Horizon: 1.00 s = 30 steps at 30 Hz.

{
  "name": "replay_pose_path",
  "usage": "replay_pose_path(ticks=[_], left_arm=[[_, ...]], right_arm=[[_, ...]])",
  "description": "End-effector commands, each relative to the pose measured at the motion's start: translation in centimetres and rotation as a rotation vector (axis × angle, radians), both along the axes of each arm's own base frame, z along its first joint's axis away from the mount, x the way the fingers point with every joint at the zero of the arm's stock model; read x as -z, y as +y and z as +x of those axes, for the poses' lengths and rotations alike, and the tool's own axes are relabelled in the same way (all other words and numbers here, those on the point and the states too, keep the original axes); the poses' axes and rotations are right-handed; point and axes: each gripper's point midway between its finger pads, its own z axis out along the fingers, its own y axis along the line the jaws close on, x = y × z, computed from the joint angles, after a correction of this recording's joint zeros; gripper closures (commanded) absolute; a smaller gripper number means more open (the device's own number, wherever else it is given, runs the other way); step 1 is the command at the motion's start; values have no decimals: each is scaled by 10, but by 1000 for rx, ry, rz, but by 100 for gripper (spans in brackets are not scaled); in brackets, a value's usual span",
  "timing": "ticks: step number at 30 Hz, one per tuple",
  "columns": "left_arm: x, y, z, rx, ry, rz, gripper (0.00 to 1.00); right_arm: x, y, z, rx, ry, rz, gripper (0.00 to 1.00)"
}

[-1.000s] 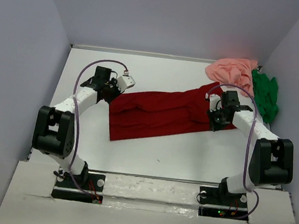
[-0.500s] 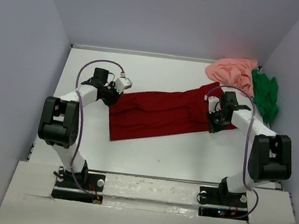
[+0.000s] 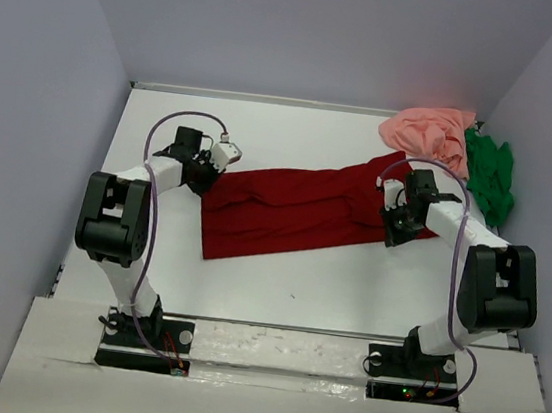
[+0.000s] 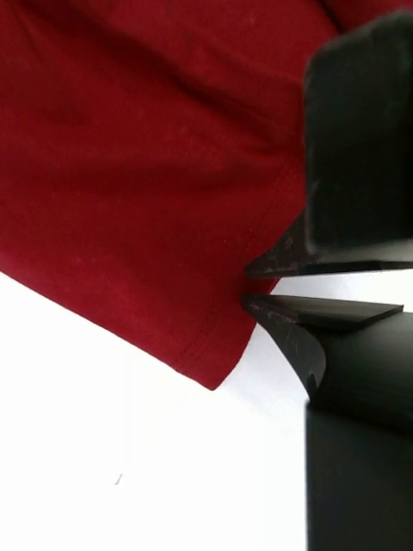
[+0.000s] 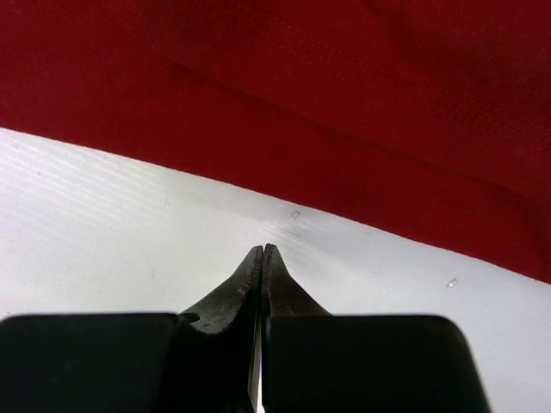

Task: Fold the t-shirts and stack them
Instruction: Fold the other side of the tshirt into a rectangle, then rotate the tshirt 90 degrees

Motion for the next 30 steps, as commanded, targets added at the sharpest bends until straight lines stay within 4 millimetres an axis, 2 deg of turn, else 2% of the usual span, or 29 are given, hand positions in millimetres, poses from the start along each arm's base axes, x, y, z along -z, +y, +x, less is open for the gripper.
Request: replay_pose_path(ticks=[1,13,19,22,27,30], left_arm=[[4,12,10,-68,-7,46,78],[30,16,1,-77,70,70,82],[41,31,-2,-125,99,157,99],[46,40,-12,-133,130,220,100],[51,56,-40,-129,204,329,100],[57,66,-64,-120,263,408,100]], right_arm=[[-3,1,5,-3,-7,4,100],[-1,1,3,-4,7,4,100],[3,1,1,-5,27,5,100],[5,1,1,-2,36,5,100],[6,1,0,-1,43,3,100],[4,0,3,0,34,-1,100]])
